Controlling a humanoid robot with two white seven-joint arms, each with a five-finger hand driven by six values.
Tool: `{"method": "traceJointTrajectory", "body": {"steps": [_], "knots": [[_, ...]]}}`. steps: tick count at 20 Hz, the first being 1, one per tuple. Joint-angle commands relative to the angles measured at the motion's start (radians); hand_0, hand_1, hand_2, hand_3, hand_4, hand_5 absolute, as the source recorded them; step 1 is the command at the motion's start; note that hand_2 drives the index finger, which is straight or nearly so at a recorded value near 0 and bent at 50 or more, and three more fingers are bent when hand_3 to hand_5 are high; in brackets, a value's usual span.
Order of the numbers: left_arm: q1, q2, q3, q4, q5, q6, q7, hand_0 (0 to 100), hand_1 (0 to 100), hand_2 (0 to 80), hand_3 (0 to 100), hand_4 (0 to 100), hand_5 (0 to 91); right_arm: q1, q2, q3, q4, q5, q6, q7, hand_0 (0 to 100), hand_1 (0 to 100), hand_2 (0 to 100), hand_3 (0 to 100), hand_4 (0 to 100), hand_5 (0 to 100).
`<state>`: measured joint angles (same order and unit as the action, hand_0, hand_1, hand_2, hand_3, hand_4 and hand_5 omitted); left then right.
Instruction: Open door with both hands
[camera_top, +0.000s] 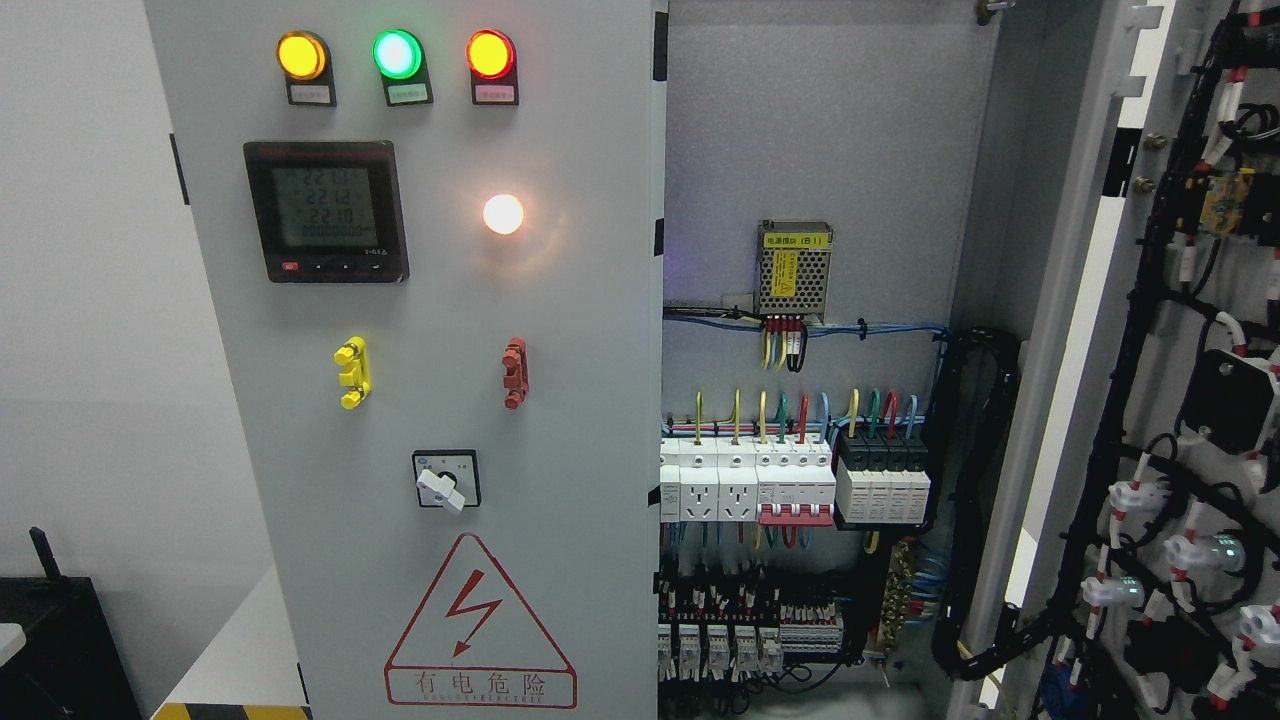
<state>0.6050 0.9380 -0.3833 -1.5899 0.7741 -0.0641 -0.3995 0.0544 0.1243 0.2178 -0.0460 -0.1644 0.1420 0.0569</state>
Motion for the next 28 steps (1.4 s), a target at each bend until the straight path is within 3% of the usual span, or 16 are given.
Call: {"method": "traceJointTrajectory", "body": {"steps": [1, 5, 9, 18, 23, 28], "knots": [[0.065, -0.209, 0.058, 0.270, -0.189, -0.013, -0.001, 0, 0, 0.0, 0, 0, 0.0, -0.001, 0.000, 0.000, 0.000, 0.000, 0.001, 0.000, 39, 0, 0, 0, 0, 0], [0.044, -0.342, 0.058, 0.399, -0.330, -0.017, -0.001, 0, 0, 0.0, 0, 0, 0.0, -0.001, 0.000, 0.000, 0.000, -0.001, 0.001, 0.000, 39, 0, 0, 0, 0, 0], [-0.121, -0.511, 0.058, 0.695, -0.469, -0.017, -0.001, 0, 0, 0.0, 0, 0, 0.0, 0.001, 0.000, 0.000, 0.000, 0.000, 0.001, 0.000, 39, 0, 0, 0, 0, 0], [-0.388, -0.775, 0.060, 1.234, -0.523, -0.017, 0.004, 0, 0, 0.0, 0, 0, 0.0, -0.001, 0.000, 0.000, 0.000, -0.001, 0.001, 0.000, 39, 0, 0, 0, 0, 0], [-0.418, -0.890, 0.063, 1.357, -0.521, -0.016, 0.013, 0, 0, 0.0, 0, 0, 0.0, -0.001, 0.000, 0.000, 0.000, 0.000, 0.001, 0.000, 39, 0, 0, 0, 0, 0], [-0.458, -0.953, 0.124, 1.426, -0.526, -0.002, 0.079, 0, 0, 0.0, 0, 0, 0.0, 0.001, 0.000, 0.000, 0.000, 0.000, 0.001, -0.002, 39, 0, 0, 0, 0, 0]]}}
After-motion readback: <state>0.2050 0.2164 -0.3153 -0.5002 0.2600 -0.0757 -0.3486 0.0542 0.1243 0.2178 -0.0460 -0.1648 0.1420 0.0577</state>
